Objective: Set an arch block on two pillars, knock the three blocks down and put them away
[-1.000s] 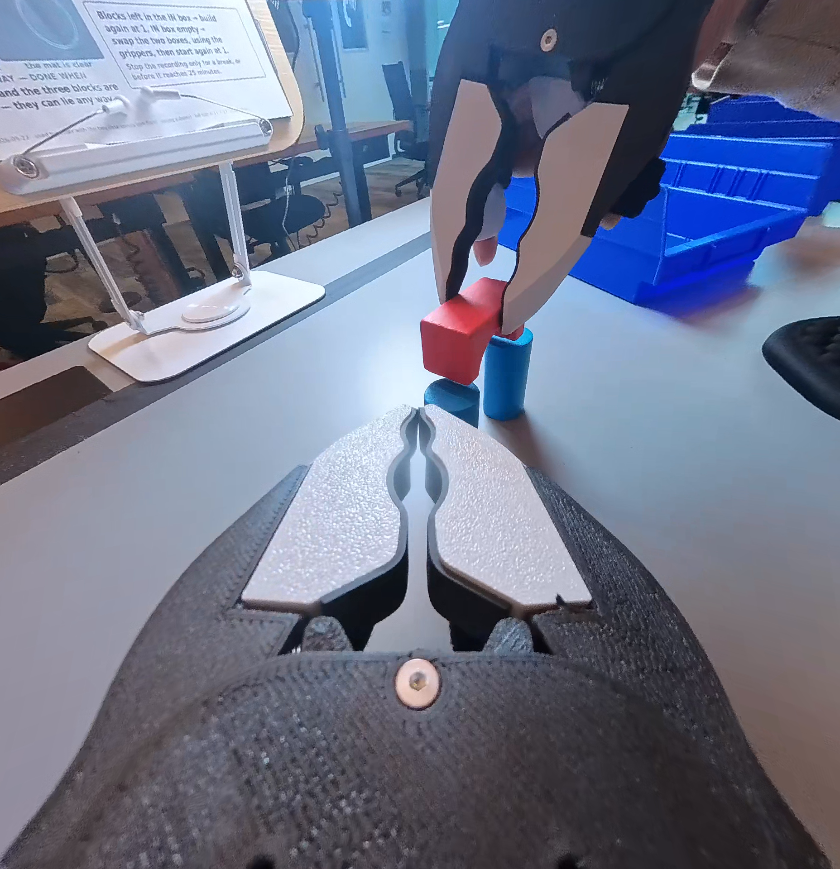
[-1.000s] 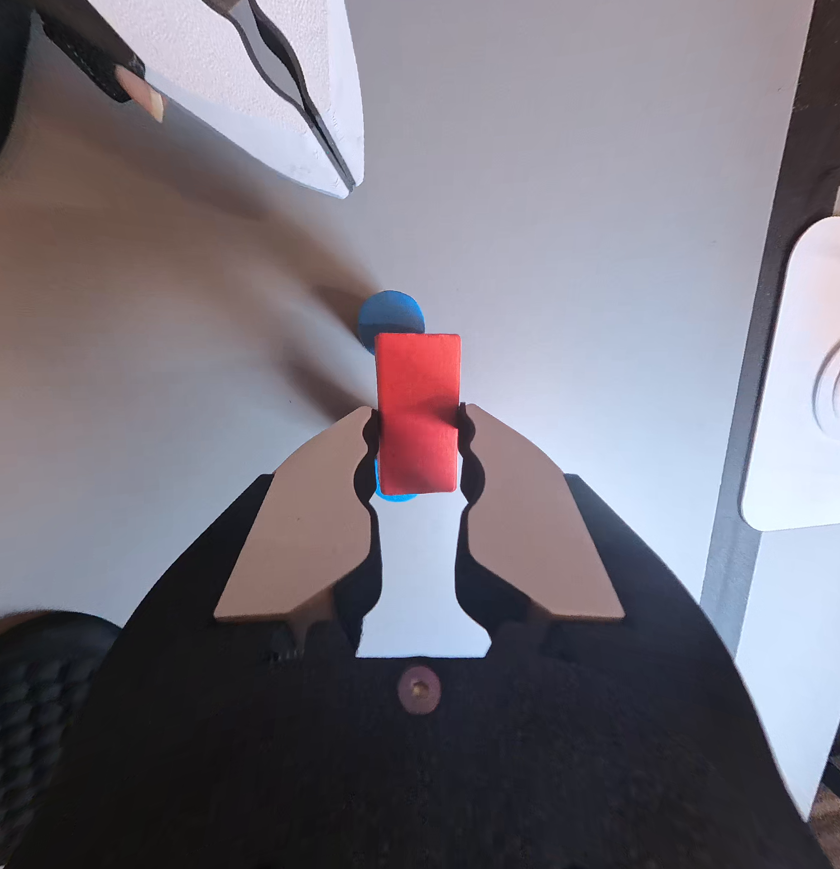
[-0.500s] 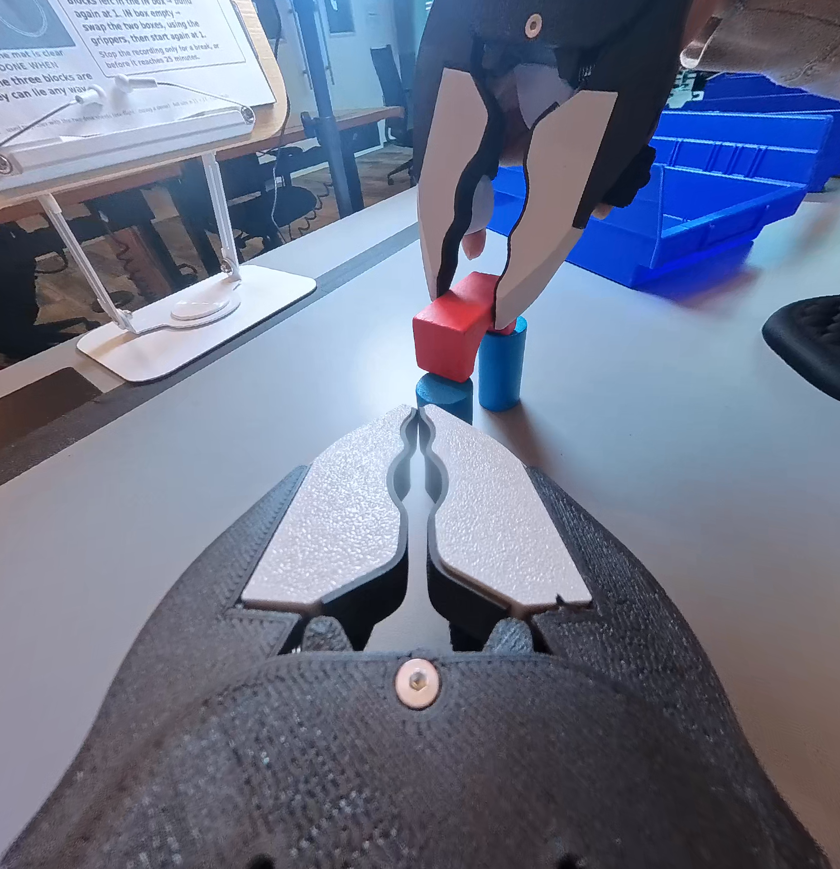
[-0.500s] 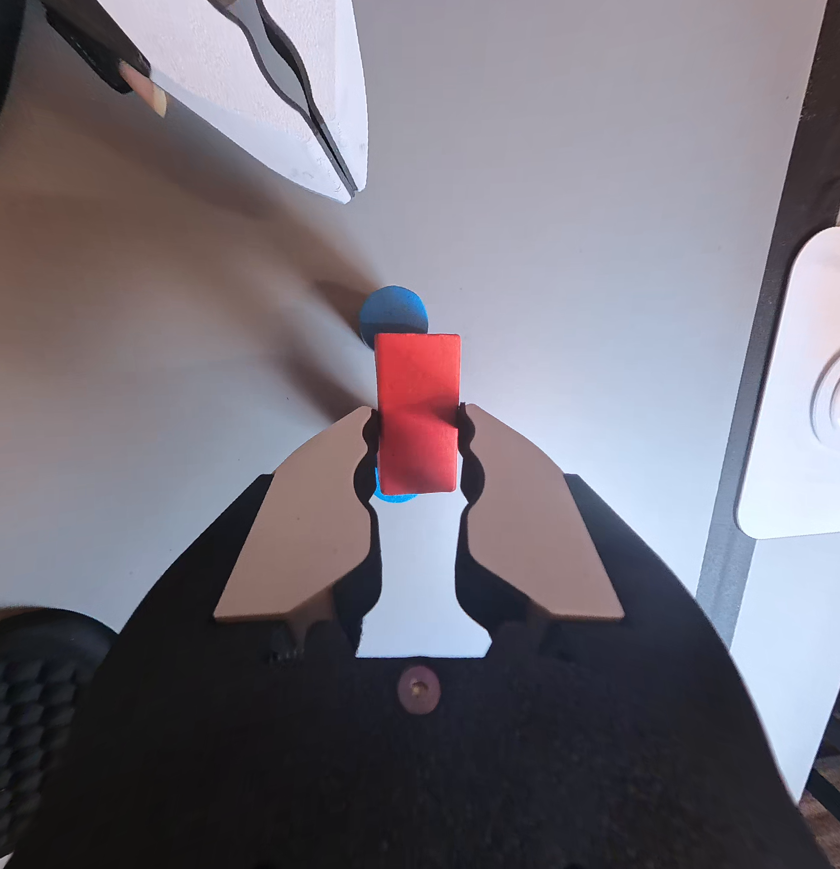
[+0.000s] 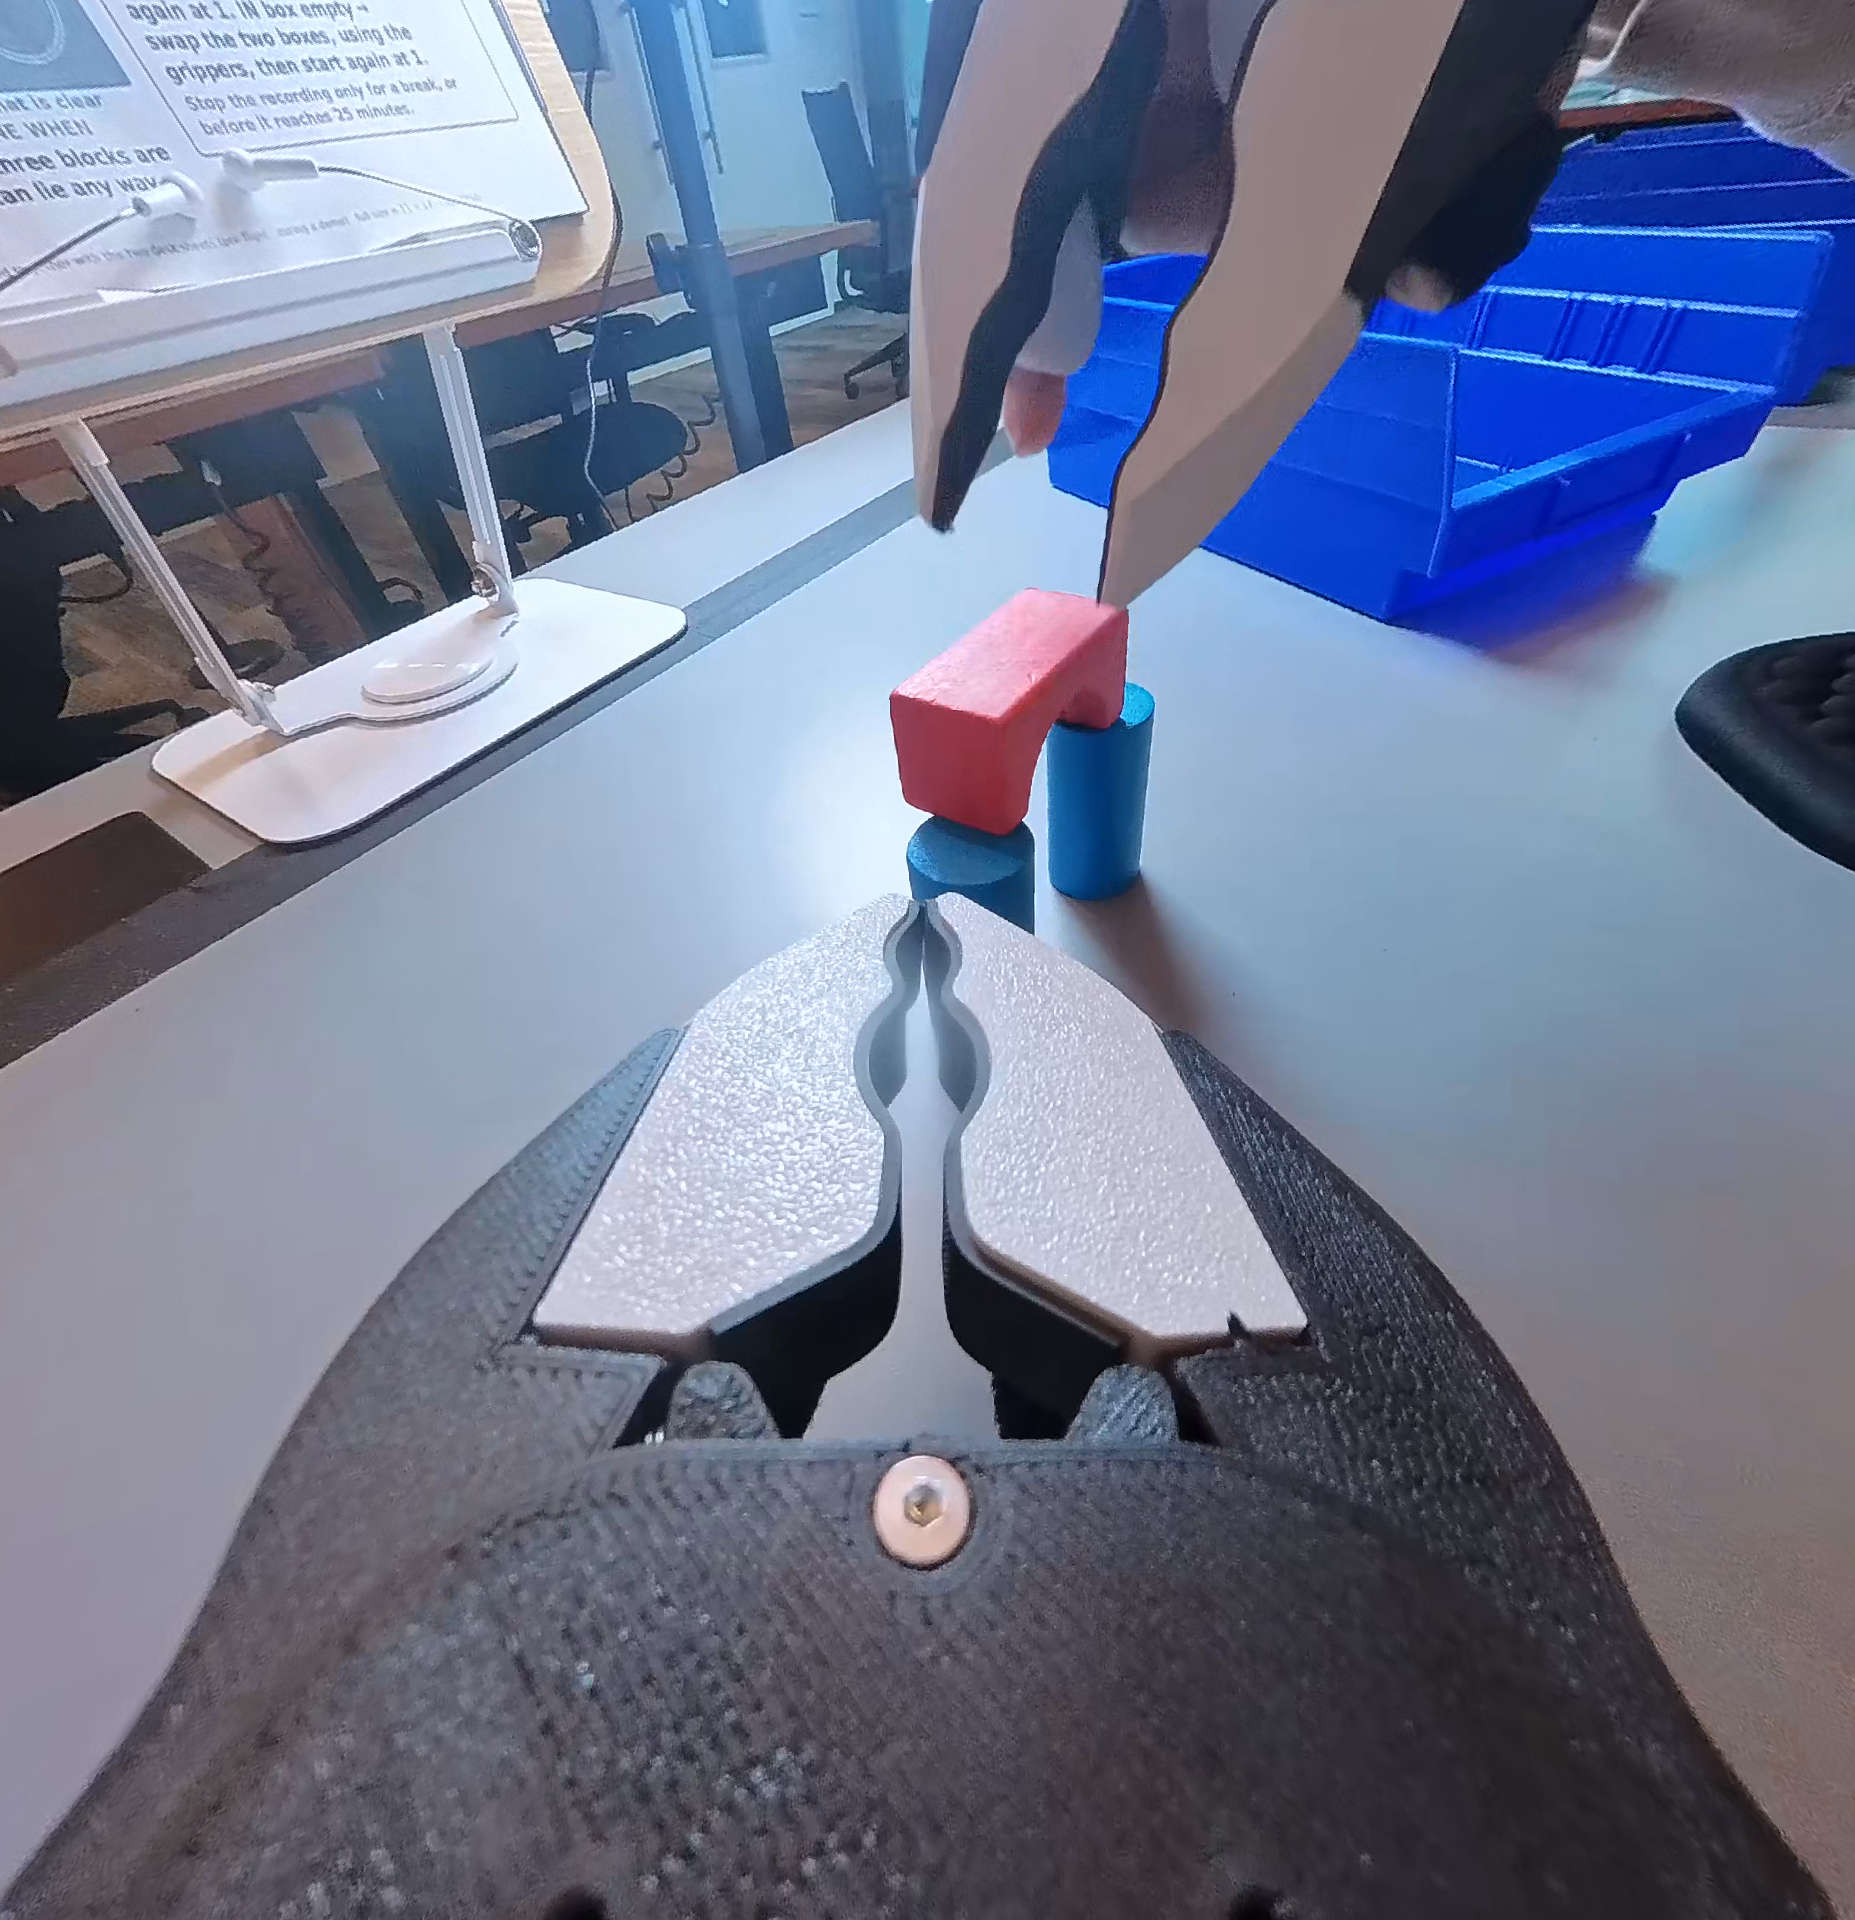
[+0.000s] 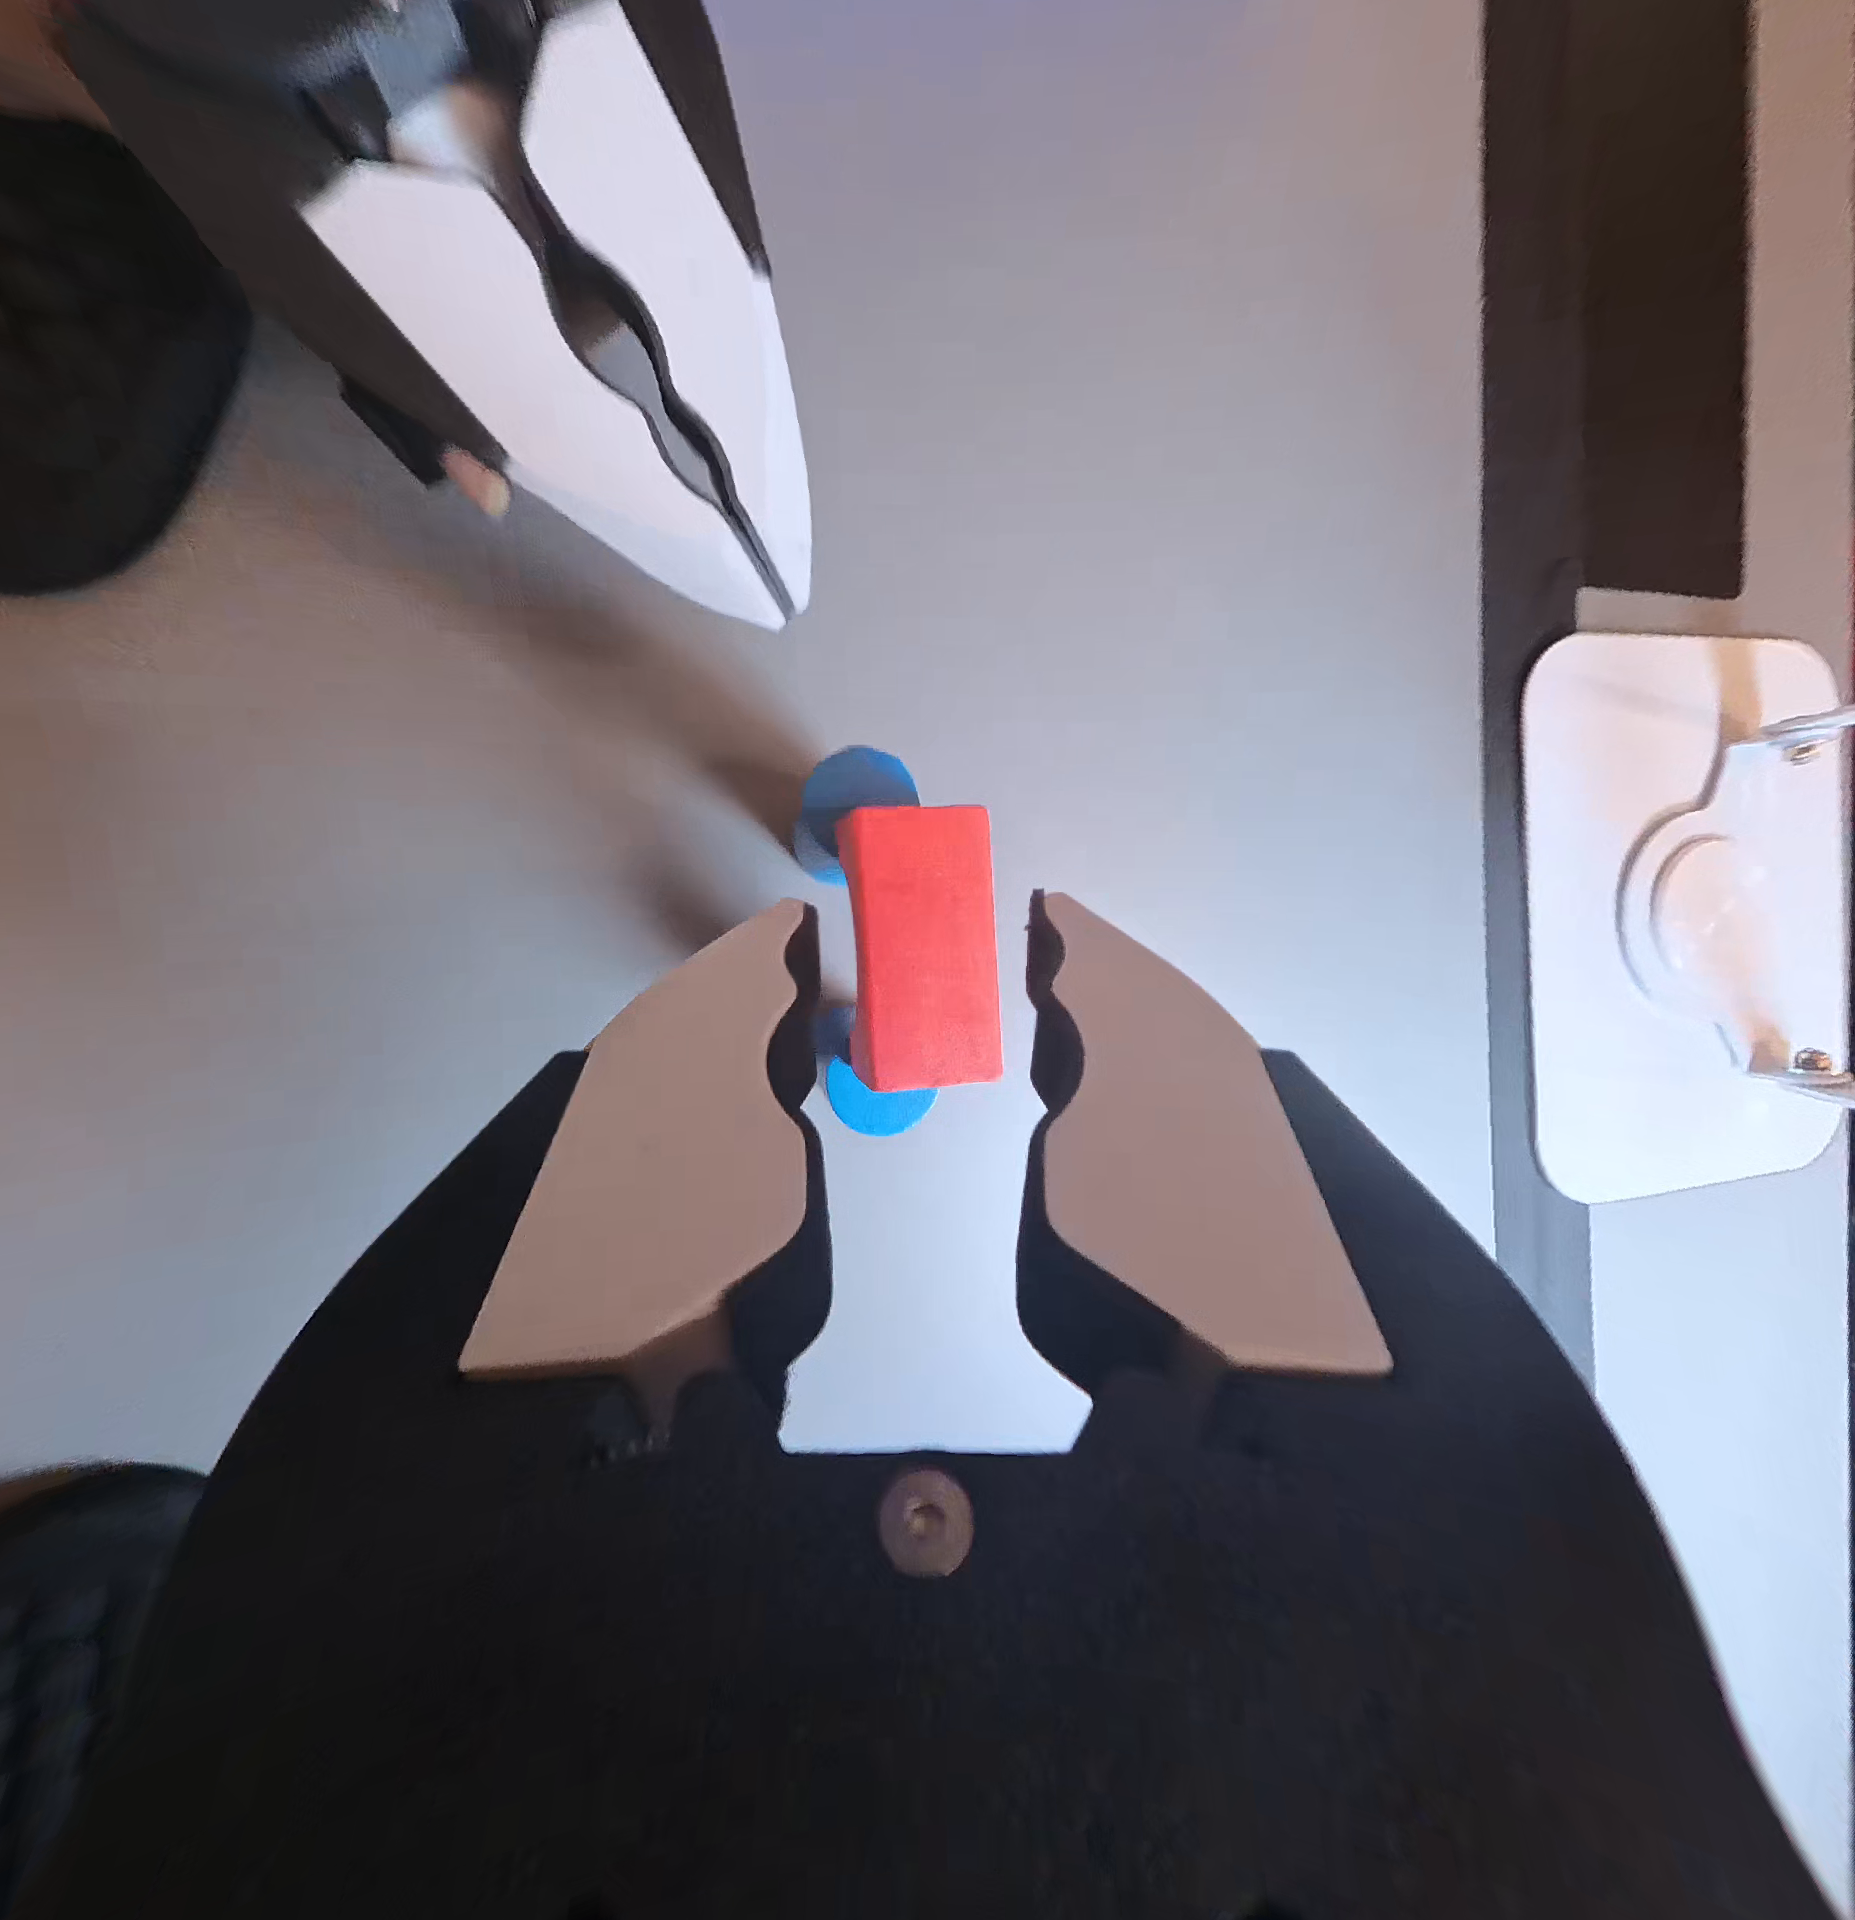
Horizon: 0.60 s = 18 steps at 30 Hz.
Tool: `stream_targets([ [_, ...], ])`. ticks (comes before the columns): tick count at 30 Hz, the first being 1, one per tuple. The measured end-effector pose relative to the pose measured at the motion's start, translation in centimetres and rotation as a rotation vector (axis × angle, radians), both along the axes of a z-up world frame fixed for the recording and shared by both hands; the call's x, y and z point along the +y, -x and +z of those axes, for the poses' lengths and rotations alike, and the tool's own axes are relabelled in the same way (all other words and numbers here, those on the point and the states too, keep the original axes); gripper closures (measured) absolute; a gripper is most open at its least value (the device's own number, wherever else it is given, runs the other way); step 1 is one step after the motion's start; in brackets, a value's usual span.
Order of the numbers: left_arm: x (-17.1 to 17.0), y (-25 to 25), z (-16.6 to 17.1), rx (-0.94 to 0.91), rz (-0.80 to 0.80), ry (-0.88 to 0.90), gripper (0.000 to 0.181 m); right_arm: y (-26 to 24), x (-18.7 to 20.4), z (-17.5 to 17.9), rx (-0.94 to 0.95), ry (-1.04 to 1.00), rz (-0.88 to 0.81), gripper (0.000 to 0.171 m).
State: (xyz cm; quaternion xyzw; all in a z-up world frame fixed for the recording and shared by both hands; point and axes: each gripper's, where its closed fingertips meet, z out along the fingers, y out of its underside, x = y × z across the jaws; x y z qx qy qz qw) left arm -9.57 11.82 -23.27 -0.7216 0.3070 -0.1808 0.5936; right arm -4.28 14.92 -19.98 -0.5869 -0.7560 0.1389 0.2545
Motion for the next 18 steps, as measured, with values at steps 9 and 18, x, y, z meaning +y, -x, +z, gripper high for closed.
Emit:
stream_targets([
  [9, -0.2, -0.3, 0.3, -0.035, -0.007, 0.008, 0.181, -1.2, -3.4, 6.1, 0.641, -0.029, -0.102, 0.146],
  [18, -0.6, -1.4, -0.6, 0.017, -0.034, 0.017, 0.181, -3.8, -5.2, -1.5, 0.797, 0.056, -0.248, 0.171],
])
